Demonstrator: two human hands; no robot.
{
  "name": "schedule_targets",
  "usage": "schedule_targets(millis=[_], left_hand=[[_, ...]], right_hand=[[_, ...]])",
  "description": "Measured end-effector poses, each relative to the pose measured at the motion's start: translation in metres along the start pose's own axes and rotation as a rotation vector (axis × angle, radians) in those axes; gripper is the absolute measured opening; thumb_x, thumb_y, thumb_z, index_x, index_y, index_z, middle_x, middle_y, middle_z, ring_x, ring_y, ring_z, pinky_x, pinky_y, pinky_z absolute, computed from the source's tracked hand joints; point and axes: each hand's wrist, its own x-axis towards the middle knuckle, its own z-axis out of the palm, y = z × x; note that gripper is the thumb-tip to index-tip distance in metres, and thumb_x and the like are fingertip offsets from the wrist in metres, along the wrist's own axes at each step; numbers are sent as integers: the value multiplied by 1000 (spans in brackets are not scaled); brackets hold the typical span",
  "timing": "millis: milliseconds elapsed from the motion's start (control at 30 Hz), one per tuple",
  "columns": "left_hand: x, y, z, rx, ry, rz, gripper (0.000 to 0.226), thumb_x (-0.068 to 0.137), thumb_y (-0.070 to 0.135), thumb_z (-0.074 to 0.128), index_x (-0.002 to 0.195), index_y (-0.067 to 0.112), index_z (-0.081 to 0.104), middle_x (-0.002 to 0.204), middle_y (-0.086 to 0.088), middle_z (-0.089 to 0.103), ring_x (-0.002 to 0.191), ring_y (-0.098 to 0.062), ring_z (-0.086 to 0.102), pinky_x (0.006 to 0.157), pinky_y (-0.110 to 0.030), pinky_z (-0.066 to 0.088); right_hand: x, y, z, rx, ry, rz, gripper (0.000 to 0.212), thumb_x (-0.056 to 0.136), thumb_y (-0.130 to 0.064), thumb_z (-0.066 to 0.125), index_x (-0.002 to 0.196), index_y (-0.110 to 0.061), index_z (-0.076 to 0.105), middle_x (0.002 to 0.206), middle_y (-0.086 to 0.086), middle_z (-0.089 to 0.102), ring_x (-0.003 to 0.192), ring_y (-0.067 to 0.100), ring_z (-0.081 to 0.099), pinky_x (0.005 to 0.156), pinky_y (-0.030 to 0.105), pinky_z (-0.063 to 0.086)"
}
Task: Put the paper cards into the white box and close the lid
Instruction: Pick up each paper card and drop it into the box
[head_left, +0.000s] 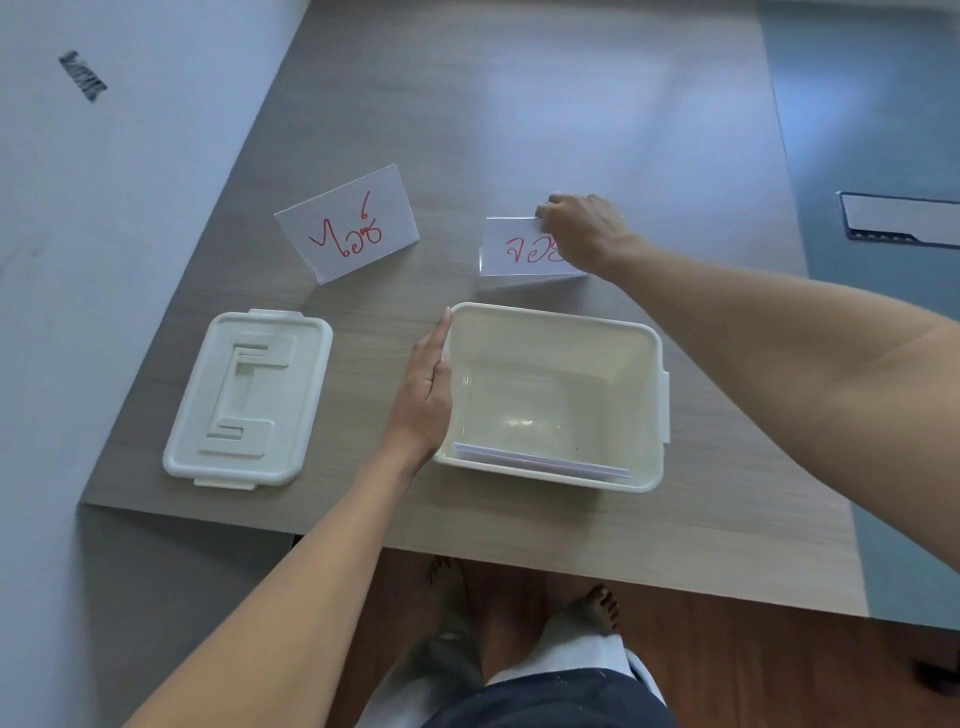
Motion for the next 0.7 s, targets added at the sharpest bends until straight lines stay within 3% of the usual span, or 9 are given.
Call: schedule_targets(millis=[133, 267, 467, 567, 633, 700], left_hand=[[-2, 4, -2, -5, 0, 13, 54, 105, 15, 25, 155, 35, 29, 153, 22, 33, 128, 28, 21, 101, 7, 13], [-4, 5, -1, -49, -9, 21, 53, 105, 14, 25, 155, 31, 31, 136, 40, 33, 124, 30, 27, 104, 1, 16], [-7, 10, -3, -29, -5, -3, 53, 105, 12, 26, 155, 26, 31, 112, 38, 41, 103, 35, 35, 90, 8, 22], [-9, 13, -4, -30, 5, 15, 53, 104, 14, 26, 155, 27, 31, 135, 37, 38, 121, 30, 29, 103, 0, 18], [-8, 13, -4, -26, 2, 27, 53, 104, 16, 26, 156, 28, 30, 153, 24, 33, 138, 14, 26, 114, -13, 16], [-7, 12, -3, -27, 2, 11, 54, 103, 16, 26, 155, 30, 30, 155, 19, 31, 141, 6, 25, 116, -18, 16]], right_hand=[[-20, -8, -26, 41, 128, -2, 25, 85, 0, 49, 104, -5, 64, 107, 16, 66, 100, 38, 61, 85, 38, 43], [-41, -19, -68, 30, 282, -15, 23, 88, -5, 47, 104, -5, 65, 101, 17, 67, 98, 37, 60, 86, 39, 43], [-105, -56, -91, 93, 482, -44, 32, 92, -11, 43, 116, -6, 64, 100, 15, 68, 94, 37, 60, 84, 41, 45], [-140, -74, -79, 108, 493, -63, 29, 88, -11, 48, 112, -7, 65, 96, 14, 68, 90, 37, 60, 79, 41, 45], [-163, -82, -69, 133, 479, -54, 28, 87, -10, 51, 111, -7, 66, 94, 14, 68, 88, 37, 61, 77, 39, 46], [-184, -88, -57, 185, 447, -18, 28, 87, -9, 53, 111, -6, 67, 92, 13, 68, 86, 36, 62, 76, 39, 46]])
